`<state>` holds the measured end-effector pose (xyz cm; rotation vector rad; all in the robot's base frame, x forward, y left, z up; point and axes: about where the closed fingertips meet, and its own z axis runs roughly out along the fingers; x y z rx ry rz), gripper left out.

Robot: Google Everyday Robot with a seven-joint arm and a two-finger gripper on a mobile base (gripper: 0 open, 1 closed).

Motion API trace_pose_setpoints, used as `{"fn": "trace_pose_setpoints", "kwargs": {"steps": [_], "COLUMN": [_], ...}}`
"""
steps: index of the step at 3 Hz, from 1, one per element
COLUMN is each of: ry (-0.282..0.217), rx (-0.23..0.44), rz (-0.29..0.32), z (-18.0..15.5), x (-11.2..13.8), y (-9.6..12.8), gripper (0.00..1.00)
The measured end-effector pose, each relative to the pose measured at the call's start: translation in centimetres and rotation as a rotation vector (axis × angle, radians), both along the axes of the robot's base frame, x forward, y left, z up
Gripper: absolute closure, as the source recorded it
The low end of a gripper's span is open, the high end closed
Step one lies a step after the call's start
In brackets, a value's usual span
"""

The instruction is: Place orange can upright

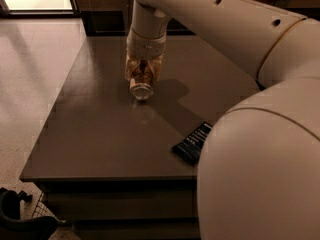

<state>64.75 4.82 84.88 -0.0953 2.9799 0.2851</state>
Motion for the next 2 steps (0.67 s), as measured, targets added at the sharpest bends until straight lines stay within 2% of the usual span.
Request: {"fn": "trace_pose_setpoints", "kwargs": {"steps": [1,2], "ry": [-0.168,-0.401], "rx": [0.042,0.175], "rz": [0.027,0.102], "z": [2.8,6.9], "x": [0.9,2.9], "y": [-3.7,-6.9], "gripper": [1.0,1.0]}}
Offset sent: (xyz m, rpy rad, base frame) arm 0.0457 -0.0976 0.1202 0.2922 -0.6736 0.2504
